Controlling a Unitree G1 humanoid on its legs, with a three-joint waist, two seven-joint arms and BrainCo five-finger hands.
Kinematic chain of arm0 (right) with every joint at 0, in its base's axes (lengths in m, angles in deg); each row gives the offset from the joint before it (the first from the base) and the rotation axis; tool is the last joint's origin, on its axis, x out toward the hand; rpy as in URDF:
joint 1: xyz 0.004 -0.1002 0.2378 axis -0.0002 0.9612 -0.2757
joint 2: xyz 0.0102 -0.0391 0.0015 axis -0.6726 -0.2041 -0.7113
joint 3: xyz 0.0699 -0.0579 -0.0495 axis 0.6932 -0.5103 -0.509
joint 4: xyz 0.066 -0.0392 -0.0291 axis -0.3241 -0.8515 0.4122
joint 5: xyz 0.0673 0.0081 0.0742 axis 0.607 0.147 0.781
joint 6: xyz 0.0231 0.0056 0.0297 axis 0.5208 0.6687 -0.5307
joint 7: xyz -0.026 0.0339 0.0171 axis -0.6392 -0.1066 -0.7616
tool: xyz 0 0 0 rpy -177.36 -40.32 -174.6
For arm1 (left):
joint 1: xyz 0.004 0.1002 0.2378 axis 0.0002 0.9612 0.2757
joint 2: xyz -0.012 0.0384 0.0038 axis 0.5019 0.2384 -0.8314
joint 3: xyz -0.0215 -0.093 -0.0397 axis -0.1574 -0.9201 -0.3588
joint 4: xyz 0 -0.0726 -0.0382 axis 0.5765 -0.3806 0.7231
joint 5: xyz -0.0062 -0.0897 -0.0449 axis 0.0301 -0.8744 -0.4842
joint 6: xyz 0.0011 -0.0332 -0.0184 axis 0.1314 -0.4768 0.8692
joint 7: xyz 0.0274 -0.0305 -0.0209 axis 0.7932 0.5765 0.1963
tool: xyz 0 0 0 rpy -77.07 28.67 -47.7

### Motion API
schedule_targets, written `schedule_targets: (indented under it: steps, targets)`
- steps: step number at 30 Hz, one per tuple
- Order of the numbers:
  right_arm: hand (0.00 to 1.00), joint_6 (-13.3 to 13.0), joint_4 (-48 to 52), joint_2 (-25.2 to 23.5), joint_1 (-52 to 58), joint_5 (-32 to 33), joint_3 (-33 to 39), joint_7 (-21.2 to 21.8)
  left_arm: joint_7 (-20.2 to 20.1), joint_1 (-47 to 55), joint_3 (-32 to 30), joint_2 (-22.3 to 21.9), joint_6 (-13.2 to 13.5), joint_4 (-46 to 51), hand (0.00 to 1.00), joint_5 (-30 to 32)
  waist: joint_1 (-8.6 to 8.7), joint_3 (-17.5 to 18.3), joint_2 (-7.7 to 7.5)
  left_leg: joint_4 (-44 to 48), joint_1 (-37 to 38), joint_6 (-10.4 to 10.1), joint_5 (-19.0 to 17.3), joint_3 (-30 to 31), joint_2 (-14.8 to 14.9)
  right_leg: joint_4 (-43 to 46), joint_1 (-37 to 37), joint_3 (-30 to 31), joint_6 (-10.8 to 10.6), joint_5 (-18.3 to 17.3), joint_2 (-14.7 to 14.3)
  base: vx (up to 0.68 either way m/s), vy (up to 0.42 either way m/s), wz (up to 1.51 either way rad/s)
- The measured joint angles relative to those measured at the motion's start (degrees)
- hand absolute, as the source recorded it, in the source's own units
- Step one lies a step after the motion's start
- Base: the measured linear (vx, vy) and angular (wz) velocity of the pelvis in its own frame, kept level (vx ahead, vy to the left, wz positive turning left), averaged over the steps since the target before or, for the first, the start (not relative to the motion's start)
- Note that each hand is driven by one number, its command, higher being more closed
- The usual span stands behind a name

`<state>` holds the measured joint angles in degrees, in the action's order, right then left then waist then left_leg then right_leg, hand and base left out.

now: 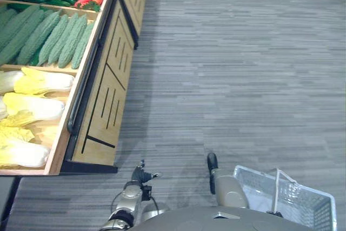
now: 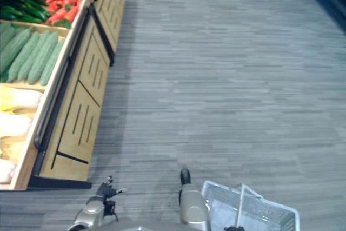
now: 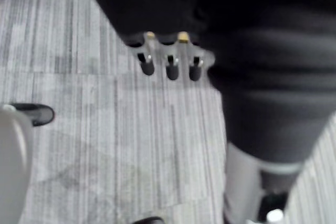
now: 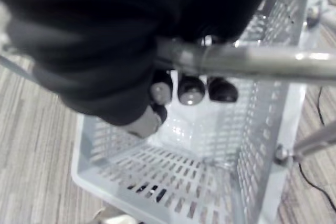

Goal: Pick vegetable in the basket

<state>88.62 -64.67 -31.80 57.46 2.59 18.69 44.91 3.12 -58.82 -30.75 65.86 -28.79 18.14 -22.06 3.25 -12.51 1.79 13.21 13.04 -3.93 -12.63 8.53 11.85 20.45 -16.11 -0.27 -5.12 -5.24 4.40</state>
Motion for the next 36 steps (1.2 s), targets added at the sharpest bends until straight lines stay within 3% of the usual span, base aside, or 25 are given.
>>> schedule_targets:
  steps: [2, 4, 5, 6, 7, 8, 10, 11, 12, 13, 15, 17, 18, 20, 23, 26, 27, 28, 30, 32, 36]
  targets:
    - [1.0, 0.3, 0.0, 0.2, 0.6, 0.0, 0.0, 0.0, 0.1, 1.8, -2.4, -1.3, 0.6, 0.2, 0.0, 0.0, -0.59, 0.5, 0.82, 4.7, -0.8, -1.8, 3.7, 2.4, 1.1, 5.4, 2.4, -4.2, 3.3, -5.4, 0.8, 0.49, -0.359, 1.07]
    - [1.0, 0.5, 0.0, 0.7, 0.8, 0.0, -0.5, 0.2, 0.1, 2.1, -2.7, -2.0, 0.5, 0.1, 0.0, -0.1, -0.14, 0.7, 1.02, 12.8, -6.7, -5.3, 7.3, 1.9, 2.0, 2.9, 6.5, -9.9, 3.8, -7.3, 2.6, 0.41, -0.271, 1.67]
    - [1.0, 0.9, -0.2, 0.5, 1.2, 0.1, -0.5, 0.2, 0.0, 2.0, -2.3, -1.6, 0.6, 0.2, 0.0, -1.2, -0.62, 0.3, 0.63, 20.3, -12.0, -5.6, 4.7, -6.1, 4.2, -2.2, 13.0, -15.8, 4.1, -6.9, 3.8, 0.34, -0.226, 1.76]
    - [1.0, 0.9, -0.2, 0.5, 1.5, 0.1, -0.8, 0.2, 0.1, 2.0, -2.3, -1.2, 0.6, 0.2, 0.0, -1.9, -0.95, 0.2, 0.28, 21.5, -13.1, -5.6, 2.8, -11.5, 4.8, -4.4, 16.1, -17.7, 4.5, -6.6, 4.1, 0.37, -0.241, 1.99]
    - [1.0, 0.9, -0.5, 0.7, 1.3, 0.1, -2.0, 0.2, 0.1, 2.3, -2.3, -0.7, 0.6, 0.3, 0.0, -2.4, -1.68, 0.4, -0.46, 20.7, -14.4, -5.3, 0.5, -20.8, 4.7, -7.6, 20.4, -21.7, 4.4, -6.4, 5.3, 0.25, -0.136, 1.66]
    - [1.0, 1.0, -0.5, 1.5, 0.7, 0.0, -3.3, 0.3, 0.1, 2.3, -2.0, -0.8, 0.6, 0.8, 0.0, -2.6, -2.32, 0.4, -0.38, 17.5, -16.0, -4.8, -0.1, -27.7, 2.8, -9.4, 23.0, -26.0, 4.2, -6.3, 6.3, 0.22, -0.107, 1.68]
    - [1.0, 1.0, -0.5, 2.4, -0.4, 0.1, -4.2, 0.3, 0.0, 2.3, -1.0, -1.2, 0.6, 1.2, 0.0, -2.7, -2.75, 0.9, 0.41, 11.7, -18.4, -1.5, 3.7, -38.0, 0.8, -11.2, 25.2, -32.3, 2.9, -6.6, 6.4, 0.17, -0.024, 1.63]
    - [1.0, 1.0, -0.5, 2.5, -1.2, 0.5, -4.2, 0.2, 0.0, 2.3, -0.8, -1.1, 0.4, 1.1, 0.0, -2.7, -2.83, 1.3, 0.97, 7.7, -19.2, 4.5, 5.0, -47.9, 0.1, -11.7, 27.0, -36.5, 1.1, -7.3, 5.7, 0.23, 0.027, 2.12]
    - [1.0, 0.9, -0.5, 2.4, -2.5, 0.6, -4.3, 0.3, -0.2, 2.6, -0.9, -0.9, 0.1, 1.1, 0.0, -2.7, -3.09, 2.0, 0.3, 5.1, -18.9, 6.9, 3.8, -49.4, -1.9, -11.3, 28.1, -39.5, -0.2, -8.1, 6.0, 0.2, 0.055, 1.96]
    - [1.0, 0.9, -0.6, 2.3, -2.9, 0.7, -4.3, 0.3, -0.3, 2.6, -1.2, -0.7, 0.2, 1.2, 0.0, -3.0, -3.23, 2.2, -0.48, 3.6, -18.9, 7.3, 3.8, -47.9, -3.5, -10.8, 28.4, -40.4, -0.6, -8.3, 6.6, 0.23, 0.08, 1.74]
    - [1.0, 0.6, -0.2, 3.3, -4.1, 0.5, -4.3, 0.0, -1.1, 2.3, -1.4, -0.5, -0.4, 0.8, 0.0, -2.9, -3.8, 2.6, -1.11, -3.7, -16.4, 8.2, 5.4, -39.7, -9.0, 1.6, 27.8, -41.1, -0.9, -8.3, 11.1, 0.25, 0.115, 1.77]
    - [1.0, 0.5, 0.0, 3.3, -4.0, 0.4, -4.3, 0.1, -1.3, 2.4, -1.4, -0.4, -0.6, 0.6, 0.0, -3.0, -3.63, 2.8, -1.36, -5.4, -15.4, 8.0, 5.9, -36.9, -10.2, 9.5, 26.0, -39.1, -1.4, -6.9, 13.2, 0.3, 0.041, 1.42]
    - [1.0, 0.4, 0.6, 2.0, -6.0, 1.3, -4.6, 0.2, -2.0, 2.3, -1.0, 1.6, -0.9, 0.9, 0.0, -2.8, -3.75, 2.5, -1.74, -6.4, -13.7, 8.3, 6.5, -31.0, -10.0, 22.0, 19.0, -27.4, -2.5, -8.9, 12.2, 0.36, -0.049, 1.7]
    - [1.0, -0.4, 1.8, 0.2, -6.6, 2.0, -5.3, 0.1, -2.0, 2.8, -1.0, 3.6, -1.3, 0.1, 0.0, -2.4, -3.59, 2.6, -2.13, -7.5, -11.8, 7.7, 7.3, -27.3, -9.6, 20.9, 15.9, -22.5, -2.0, -10.7, 10.3, 0.32, -0.09, 1.53]
    - [1.0, -1.6, 2.2, -0.2, -6.7, 2.5, -7.0, 0.3, -2.0, 4.3, -0.9, 4.3, -1.7, 0.0, 0.0, -2.4, -3.55, 2.8, -1.83, -9.5, -9.6, 5.7, 8.0, -21.2, -8.1, 9.1, 12.8, -14.8, -2.9, -11.0, 8.5, 0.28, -0.15, 1.21]
    - [1.0, -1.6, 2.1, -1.0, -7.2, 4.9, -6.6, 0.2, -1.9, 5.1, -1.0, 5.0, -1.7, 0.0, 0.0, -2.6, -3.67, 3.4, -2.95, -10.7, -9.0, 1.8, 8.3, -16.2, -6.9, -0.7, 10.2, -7.1, -2.8, -3.9, 9.0, 0.21, -0.308, 0.97]
    - [1.0, -1.6, 1.4, -2.4, -7.1, 6.2, -6.0, 0.2, -1.9, 5.9, -1.0, 6.1, -1.7, 0.0, 0.0, -2.8, -3.69, 4.1, -5.15, -11.5, -8.5, -0.2, 8.4, -14.4, -7.3, -3.2, 9.4, -4.1, -3.1, 4.3, 9.8, 0.18, -0.42, 0.61]
    - [1.0, -1.6, 0.8, -2.6, -7.2, 6.5, -5.8, 0.3, -1.9, 5.9, -1.2, 6.6, -2.0, -0.1, 0.0, -2.9, -3.77, 4.2, -5.88, -12.2, -7.9, -1.1, 8.4, -13.8, -7.0, -2.5, 10.0, -3.3, -4.5, 1.7, 9.6, 0.19, -0.519, 0.48]
    - [1.0, -1.7, 0.0, -2.2, -7.9, 7.1, -5.3, 0.5, -1.9, 5.8, -3.0, 4.3, -1.9, 0.0, 0.0, -4.4, -4.22, 4.4, -3.38, -14.6, -7.6, -4.1, 9.8, -14.5, -3.0, -8.0, 12.1, -4.3, -3.2, -1.2, 5.6, 0.12, -0.395, -0.07]
    - [1.0, -1.7, -0.1, -0.4, -7.9, 7.2, -5.0, 0.5, -1.8, 5.7, -4.6, 2.3, -2.0, -0.1, 0.0, -5.0, -3.51, 4.4, -0.67, -15.4, -7.5, -5.7, 11.1, -15.2, -0.4, -10.6, 13.6, -5.5, -2.0, -0.2, 2.9, 0.07, -0.263, -0.04]
    - [1.0, -1.0, -0.5, 1.2, -5.3, 8.5, -4.3, 0.2, -0.8, 5.7, -10.4, 1.4, -1.0, 2.6, 0.0, -7.6, -3.64, 5.6, 0.45, -15.1, -5.1, -6.4, 12.6, -19.5, 2.5, -15.6, 18.0, -5.3, 0.2, 1.5, -0.7, 0.06, -0.146, -0.12]
